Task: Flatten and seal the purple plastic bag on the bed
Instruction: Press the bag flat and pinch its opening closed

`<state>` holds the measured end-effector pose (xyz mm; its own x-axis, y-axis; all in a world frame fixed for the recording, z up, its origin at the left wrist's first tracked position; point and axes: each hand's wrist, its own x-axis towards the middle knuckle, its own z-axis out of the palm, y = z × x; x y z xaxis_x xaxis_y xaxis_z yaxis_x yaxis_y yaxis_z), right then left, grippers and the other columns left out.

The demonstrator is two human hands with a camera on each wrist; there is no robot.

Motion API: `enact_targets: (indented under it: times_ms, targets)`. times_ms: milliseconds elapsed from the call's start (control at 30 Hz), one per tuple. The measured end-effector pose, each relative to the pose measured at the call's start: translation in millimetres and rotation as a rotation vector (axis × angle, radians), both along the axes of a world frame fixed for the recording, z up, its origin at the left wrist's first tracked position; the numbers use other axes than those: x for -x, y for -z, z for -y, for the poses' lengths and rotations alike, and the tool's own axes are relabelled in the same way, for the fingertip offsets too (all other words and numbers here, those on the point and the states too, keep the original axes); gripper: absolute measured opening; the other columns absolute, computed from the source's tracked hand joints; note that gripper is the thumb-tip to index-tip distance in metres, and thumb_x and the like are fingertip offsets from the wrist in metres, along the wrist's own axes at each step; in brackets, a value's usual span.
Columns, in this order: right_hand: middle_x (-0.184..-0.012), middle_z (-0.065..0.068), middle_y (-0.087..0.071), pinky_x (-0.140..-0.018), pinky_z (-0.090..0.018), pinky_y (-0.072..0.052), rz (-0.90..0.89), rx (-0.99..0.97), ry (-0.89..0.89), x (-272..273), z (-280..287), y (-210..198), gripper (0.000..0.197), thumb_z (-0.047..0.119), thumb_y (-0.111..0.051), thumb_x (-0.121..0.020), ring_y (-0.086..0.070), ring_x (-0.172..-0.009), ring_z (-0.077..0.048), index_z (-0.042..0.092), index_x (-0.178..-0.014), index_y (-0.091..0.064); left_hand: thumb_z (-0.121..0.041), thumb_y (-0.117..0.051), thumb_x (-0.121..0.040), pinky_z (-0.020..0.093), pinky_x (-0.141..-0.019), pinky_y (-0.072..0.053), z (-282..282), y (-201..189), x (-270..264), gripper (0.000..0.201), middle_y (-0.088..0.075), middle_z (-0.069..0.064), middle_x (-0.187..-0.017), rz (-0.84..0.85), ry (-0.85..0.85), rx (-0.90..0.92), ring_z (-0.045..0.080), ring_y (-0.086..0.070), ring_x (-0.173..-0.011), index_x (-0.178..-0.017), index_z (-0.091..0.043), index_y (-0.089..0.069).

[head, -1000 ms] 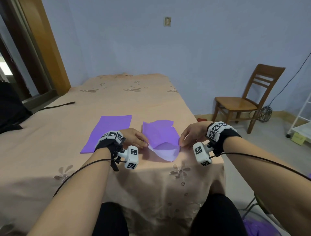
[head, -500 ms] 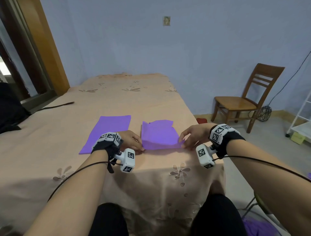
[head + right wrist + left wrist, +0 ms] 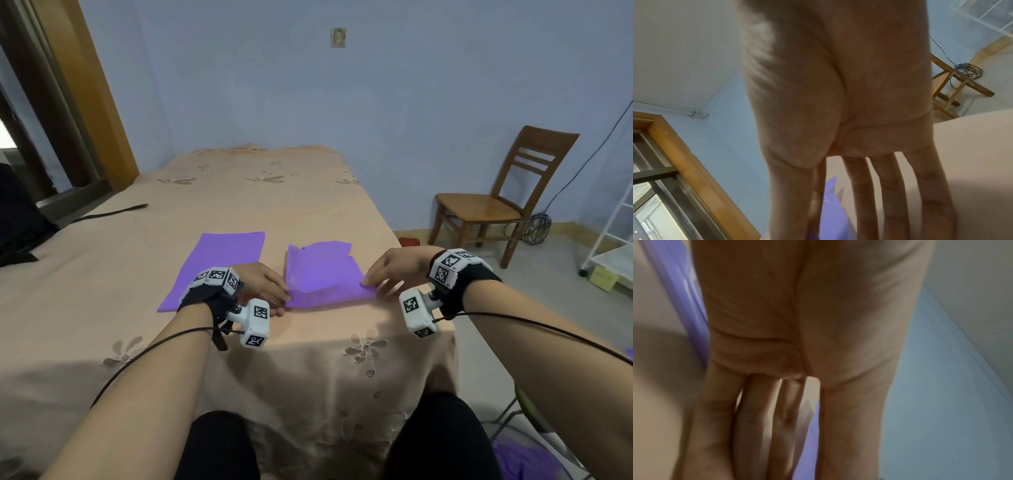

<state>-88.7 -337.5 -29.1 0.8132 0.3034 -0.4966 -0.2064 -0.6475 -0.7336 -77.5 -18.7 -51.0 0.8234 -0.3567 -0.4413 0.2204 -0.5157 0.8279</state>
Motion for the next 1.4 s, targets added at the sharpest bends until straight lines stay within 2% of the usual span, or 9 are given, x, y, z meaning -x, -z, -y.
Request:
enact_targets:
  times_ms: [200, 333, 467, 667, 900, 1133, 1267, 1333, 1400]
  targets:
    - [-0.075, -0.007, -0.068, -0.070, -0.032, -0.055, 0.100, 0.082, 0.090, -6, -5, 7, 0.011, 0.018, -0.075, -0.083, -0.065, -0.062, -0.016, 0.009, -0.078, -0.072, -0.008, -0.077, -0.083, 0.025, -0.061, -0.056, 0, 1, -2, 0.013, -0.069, 0.013, -0.066, 0.007, 0.052, -0.064, 0.022, -0.068, -0.062, -0.074, -0.002, -0.070]
    - [-0.069, -0.006, -0.069, -0.082, -0.039, -0.058, 0.120, 0.101, 0.147, -10, -6, 13, 0.015, 0.019, -0.077, -0.081, -0.067, -0.064, -0.020, 0.008, -0.075, -0.069, -0.034, -0.079, -0.082, 0.026, -0.063, -0.054, 6, 1, -8, 0.024, -0.069, 0.010, -0.073, 0.014, 0.017, -0.078, 0.023, -0.071, -0.066, -0.078, -0.011, -0.075]
    - [-0.065, -0.006, -0.068, -0.067, -0.033, -0.058, 0.135, 0.093, 0.184, -10, -8, 12, 0.018, 0.018, -0.078, -0.080, -0.066, -0.060, -0.019, 0.009, -0.071, -0.066, -0.023, -0.081, -0.081, 0.030, -0.071, -0.046, 7, 8, -16, 0.020, -0.063, 0.001, -0.059, 0.031, -0.033, -0.121, 0.032, -0.068, -0.086, -0.062, -0.018, -0.076]
    - [-0.069, -0.010, -0.064, -0.055, -0.026, -0.055, 0.144, 0.050, 0.235, -9, -11, 15, 0.013, 0.002, -0.077, -0.079, -0.062, -0.050, -0.015, 0.006, -0.076, -0.065, -0.020, -0.083, -0.079, 0.020, -0.048, -0.050, 5, 7, -16, 0.014, -0.073, 0.013, -0.073, 0.013, -0.043, -0.149, 0.024, -0.071, -0.073, -0.077, -0.011, -0.073]
    - [-0.071, -0.013, -0.062, -0.047, -0.021, -0.052, 0.106, 0.047, 0.304, -10, -11, 17, 0.027, 0.001, -0.078, -0.078, -0.061, -0.051, -0.016, -0.006, -0.102, -0.067, -0.052, -0.098, -0.037, 0.038, -0.077, -0.043, 1, 16, -30, 0.064, -0.068, 0.016, -0.090, -0.017, 0.002, -0.283, 0.027, -0.055, -0.086, -0.080, -0.009, -0.079]
    - [-0.089, -0.019, -0.065, -0.098, -0.046, -0.052, 0.054, 0.041, 0.352, -14, -15, 18, 0.028, 0.008, -0.082, -0.074, -0.061, -0.079, -0.029, 0.001, -0.097, -0.069, -0.037, -0.080, -0.078, 0.042, -0.096, -0.054, 12, 20, -28, 0.027, -0.071, 0.008, -0.089, 0.099, -0.120, -0.329, 0.023, -0.066, -0.085, -0.088, -0.013, -0.071]
    - [-0.090, -0.021, -0.067, -0.099, -0.051, -0.049, 0.004, 0.035, 0.368, -18, -12, 20, 0.038, 0.010, -0.088, -0.064, -0.062, -0.080, -0.030, -0.002, -0.096, -0.071, -0.052, -0.086, -0.064, 0.043, -0.101, -0.050, 6, 20, -31, 0.041, -0.071, 0.010, -0.087, 0.042, -0.059, -0.360, 0.025, -0.064, -0.085, -0.076, -0.015, -0.074]
    - [-0.092, -0.022, -0.071, -0.099, -0.053, -0.049, -0.004, 0.020, 0.376, -28, -6, 26, 0.059, 0.018, -0.096, -0.046, -0.065, -0.082, -0.031, -0.003, -0.095, -0.073, -0.061, -0.091, -0.048, 0.042, -0.103, -0.048, 3, 21, -35, 0.052, -0.069, 0.010, -0.088, -0.027, 0.007, -0.356, 0.026, -0.060, -0.087, -0.071, -0.017, -0.076]
    - [-0.098, -0.022, -0.074, -0.100, -0.051, -0.049, -0.003, 0.030, 0.341, -42, 2, 35, 0.085, 0.031, -0.100, -0.024, -0.066, -0.085, -0.030, -0.006, -0.096, -0.073, -0.057, -0.088, -0.057, 0.039, -0.097, -0.050, 1, 24, -39, 0.046, -0.070, 0.010, -0.088, 0.016, -0.023, -0.371, 0.026, -0.062, -0.087, -0.075, -0.016, -0.075]
